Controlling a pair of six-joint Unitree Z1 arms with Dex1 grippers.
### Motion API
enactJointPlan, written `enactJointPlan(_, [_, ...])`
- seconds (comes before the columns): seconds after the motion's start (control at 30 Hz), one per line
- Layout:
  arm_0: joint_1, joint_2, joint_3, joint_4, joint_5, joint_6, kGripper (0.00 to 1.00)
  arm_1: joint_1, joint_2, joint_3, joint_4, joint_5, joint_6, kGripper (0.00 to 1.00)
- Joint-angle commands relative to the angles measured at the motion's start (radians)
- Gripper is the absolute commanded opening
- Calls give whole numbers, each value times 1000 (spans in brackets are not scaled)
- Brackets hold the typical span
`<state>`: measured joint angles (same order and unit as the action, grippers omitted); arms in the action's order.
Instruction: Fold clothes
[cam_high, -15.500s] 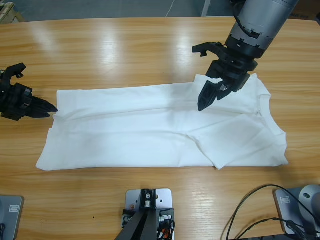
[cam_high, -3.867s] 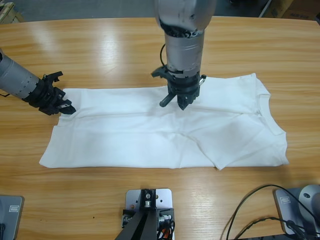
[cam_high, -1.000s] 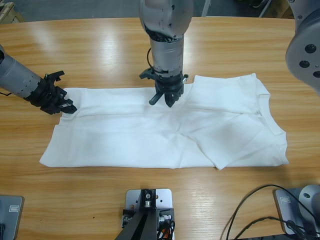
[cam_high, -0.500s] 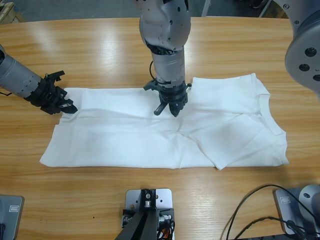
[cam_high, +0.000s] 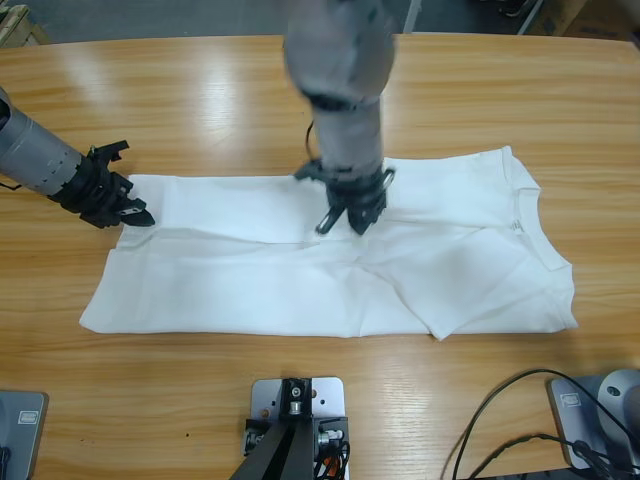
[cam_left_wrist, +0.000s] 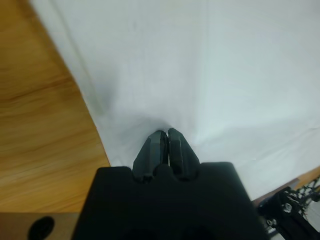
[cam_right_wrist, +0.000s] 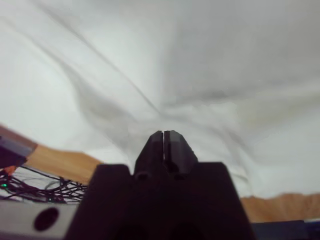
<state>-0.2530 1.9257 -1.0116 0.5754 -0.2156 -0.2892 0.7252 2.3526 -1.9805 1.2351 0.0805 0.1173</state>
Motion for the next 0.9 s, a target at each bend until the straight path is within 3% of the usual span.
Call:
enactJointPlan(0.03, [89,-25,30,6,48,-18,700,-159,-220,141,-7,-47,26,472])
enactJointPlan(0.13, [156,-57,23,6,48,-13,768,-210,-304,243,-47,-50,35,791])
enactJointPlan(0.23, [169,-95,11,6,34,2,839,-251,-365,308,-60,-51,38,952])
enactJointPlan(0.27, [169,-108,7,5,5,16,875,-265,-379,329,-64,-51,38,961])
enactJointPlan(0.47, [169,-193,-7,21,-50,37,876,-318,-468,454,-131,-40,59,973])
enactJointPlan(0.53, [169,-223,-12,21,-131,49,876,-351,-508,502,-173,-15,76,973])
enactJointPlan(0.63, [180,-255,-8,18,-277,55,876,-425,-612,620,-290,69,105,973])
enactJointPlan(0.8, [270,-325,28,17,-417,48,876,-505,-739,828,-483,245,155,975])
enactJointPlan(0.9, [278,-346,61,8,-455,24,876,-518,-782,944,-600,336,199,977])
